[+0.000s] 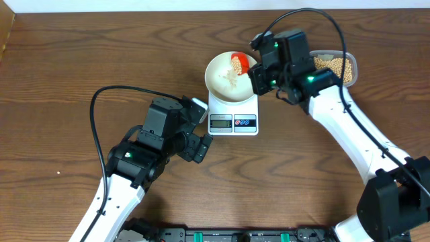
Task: Scoop item into bowl and weigh 50g on scale
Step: 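Tip the red scoop to pour beans into the bowl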
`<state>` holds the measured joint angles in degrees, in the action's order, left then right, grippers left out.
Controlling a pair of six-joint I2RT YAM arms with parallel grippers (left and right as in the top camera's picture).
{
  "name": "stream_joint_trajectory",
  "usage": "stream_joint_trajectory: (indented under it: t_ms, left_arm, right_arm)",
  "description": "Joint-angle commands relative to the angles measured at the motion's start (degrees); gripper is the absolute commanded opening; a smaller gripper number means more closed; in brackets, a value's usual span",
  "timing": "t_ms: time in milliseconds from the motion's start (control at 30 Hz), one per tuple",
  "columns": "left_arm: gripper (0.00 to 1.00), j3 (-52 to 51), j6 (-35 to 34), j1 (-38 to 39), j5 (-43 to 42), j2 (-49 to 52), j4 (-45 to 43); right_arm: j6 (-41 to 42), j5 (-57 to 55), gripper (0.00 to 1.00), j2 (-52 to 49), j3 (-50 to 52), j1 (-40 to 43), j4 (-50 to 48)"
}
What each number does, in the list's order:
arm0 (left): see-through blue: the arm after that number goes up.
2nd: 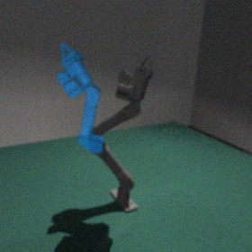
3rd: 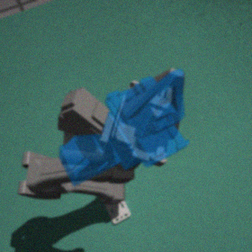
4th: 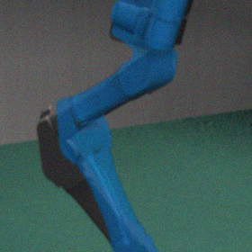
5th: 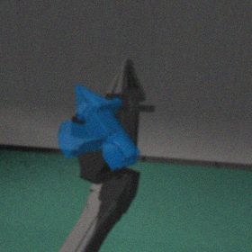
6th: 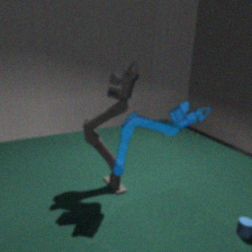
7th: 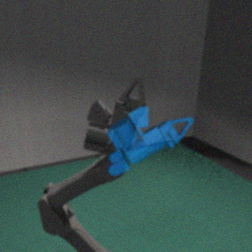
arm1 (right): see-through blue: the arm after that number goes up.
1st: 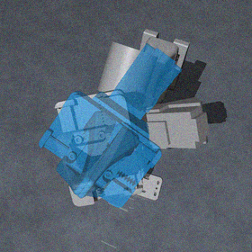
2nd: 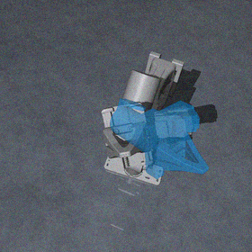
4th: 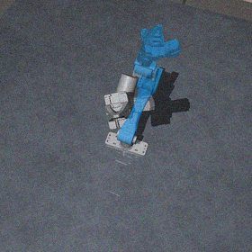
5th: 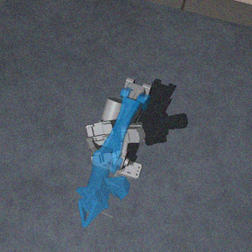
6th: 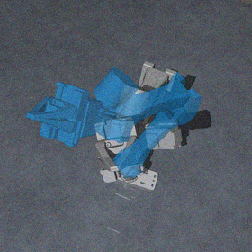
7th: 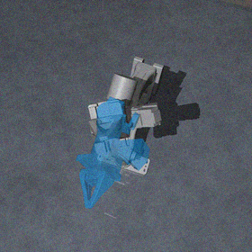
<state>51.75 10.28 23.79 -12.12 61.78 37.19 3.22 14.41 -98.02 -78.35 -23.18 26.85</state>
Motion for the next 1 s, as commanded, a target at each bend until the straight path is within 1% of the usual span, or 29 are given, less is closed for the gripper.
stream_joint_trajectory:
  t_ms: [0,200,400,433,567,867,967]
  left_arm:
    - [0.91,-0.2,-0.3,0.2,-0.7,0.0,0.0]
    - [0.91,-0.2,-0.3,0.2,-0.7,0.0,0.0]
    - [0.91,-0.2,-0.3,0.2,-0.7,0.0,0.0]
    - [0.91,-0.2,-0.3,0.2,-0.7,0.0,0.0]
    - [0.91,-0.2,-0.3,0.2,-0.7,0.0,0.0]
    - [0.91,-0.2,-0.3,0.2,-0.7,0.0,0.0]
    - [0.91,-0.2,-0.3,0.2,-0.7,0.0,0.0]
  right_arm:
    - [-5.7,-6.5,0.01,0.6,-0.4,-2.0,0.2]
    - [-9.9,-14.3,0.01,0.6,-0.4,-5.7,0.6]
    - [-14.5,-26.8,0.01,0.6,-0.4,-10.8,0.5]
    - [-15.0,-29.7,0.01,0.6,-0.4,-12.0,0.4]
    - [-15.8,-35.6,0.01,0.6,-0.4,-14.5,-0.1]
    - [-14.0,-36.1,0.01,0.7,-0.4,-15.0,-0.4]
    - [-12.0,-33.4,0.01,1.4,-0.4,-13.8,-0.5]
